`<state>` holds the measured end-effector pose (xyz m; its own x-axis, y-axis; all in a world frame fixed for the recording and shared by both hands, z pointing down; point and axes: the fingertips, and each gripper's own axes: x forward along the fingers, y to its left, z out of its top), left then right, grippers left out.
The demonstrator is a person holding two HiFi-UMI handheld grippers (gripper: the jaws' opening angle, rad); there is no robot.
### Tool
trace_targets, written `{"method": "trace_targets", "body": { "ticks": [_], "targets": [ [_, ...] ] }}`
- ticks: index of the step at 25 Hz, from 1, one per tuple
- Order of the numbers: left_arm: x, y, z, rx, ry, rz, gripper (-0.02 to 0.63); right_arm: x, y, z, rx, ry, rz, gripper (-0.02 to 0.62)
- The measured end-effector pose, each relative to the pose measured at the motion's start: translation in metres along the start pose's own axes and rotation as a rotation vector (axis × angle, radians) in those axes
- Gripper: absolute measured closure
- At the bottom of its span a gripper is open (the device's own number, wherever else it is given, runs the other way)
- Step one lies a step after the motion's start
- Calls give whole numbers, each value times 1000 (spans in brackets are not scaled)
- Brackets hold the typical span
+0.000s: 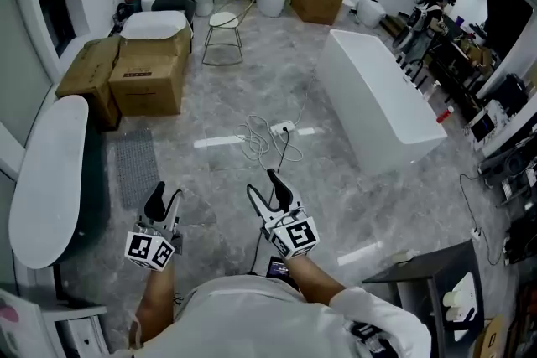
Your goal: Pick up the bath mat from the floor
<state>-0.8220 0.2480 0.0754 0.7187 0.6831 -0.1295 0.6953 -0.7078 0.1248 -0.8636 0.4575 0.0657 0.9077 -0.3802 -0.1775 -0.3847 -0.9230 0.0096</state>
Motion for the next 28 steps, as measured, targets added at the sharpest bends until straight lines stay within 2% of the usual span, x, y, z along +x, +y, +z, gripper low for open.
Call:
{"method": "trace_targets", "body": {
  "ticks": [5, 10, 16, 20, 22, 25, 28],
  "targets": [
    [7, -27, -11, 0, 32, -28, 402, -24, -13, -10, 104, 4, 65, 322],
    [11, -55, -13, 49, 40, -90, 410, -38, -20, -13, 103, 24, 125, 322],
    [43, -77, -18, 40, 55, -108, 410, -56, -62, -5, 75, 27, 42, 322],
    [66, -108, -18, 167, 90, -174, 410, -71, -89, -16, 112, 76, 29, 324],
    [76, -119, -16, 195, 87, -186, 410, -79, -104, -18, 110, 79, 17, 324],
    [85, -123, -23, 162, 86, -168, 410, -89, -121, -19, 107, 66, -5, 324],
    [87, -121, -33, 108, 99, -144, 410, -92, -130, -29, 127, 78, 18, 325]
  ]
}}
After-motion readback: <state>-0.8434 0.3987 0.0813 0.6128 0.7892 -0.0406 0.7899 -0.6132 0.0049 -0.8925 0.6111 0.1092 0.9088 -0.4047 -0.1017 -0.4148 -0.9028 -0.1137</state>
